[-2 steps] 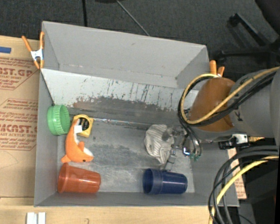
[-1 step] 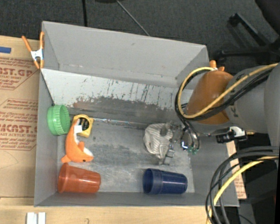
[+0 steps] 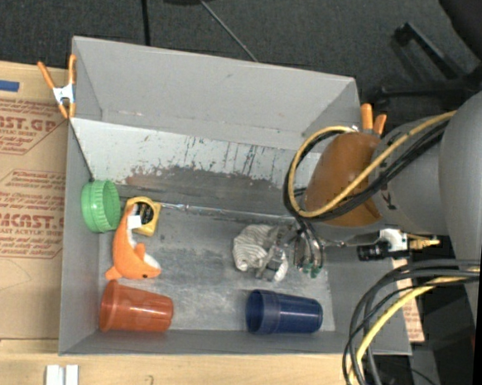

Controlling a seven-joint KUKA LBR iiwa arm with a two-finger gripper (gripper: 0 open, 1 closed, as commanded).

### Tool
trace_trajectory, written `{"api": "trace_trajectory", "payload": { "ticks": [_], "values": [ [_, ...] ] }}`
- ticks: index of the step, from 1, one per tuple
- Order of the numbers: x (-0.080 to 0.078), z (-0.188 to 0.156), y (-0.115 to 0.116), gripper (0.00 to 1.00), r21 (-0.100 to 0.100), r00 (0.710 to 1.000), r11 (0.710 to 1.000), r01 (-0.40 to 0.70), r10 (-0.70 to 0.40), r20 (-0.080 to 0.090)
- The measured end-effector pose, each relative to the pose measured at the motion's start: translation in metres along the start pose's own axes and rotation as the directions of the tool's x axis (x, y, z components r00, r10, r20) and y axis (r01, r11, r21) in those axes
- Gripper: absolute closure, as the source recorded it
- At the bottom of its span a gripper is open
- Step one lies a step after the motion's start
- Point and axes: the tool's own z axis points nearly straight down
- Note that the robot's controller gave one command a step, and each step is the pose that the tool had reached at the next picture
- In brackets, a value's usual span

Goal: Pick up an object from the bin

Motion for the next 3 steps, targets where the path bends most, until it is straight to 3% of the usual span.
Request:
{"api": "trace_trajectory", "payload": {
  "ticks": [3],
  "values": [
    [0.001,-0.019,0.000,1.00,0.000,1.000,1.000,0.001,-0.001,-0.002]
  ]
}}
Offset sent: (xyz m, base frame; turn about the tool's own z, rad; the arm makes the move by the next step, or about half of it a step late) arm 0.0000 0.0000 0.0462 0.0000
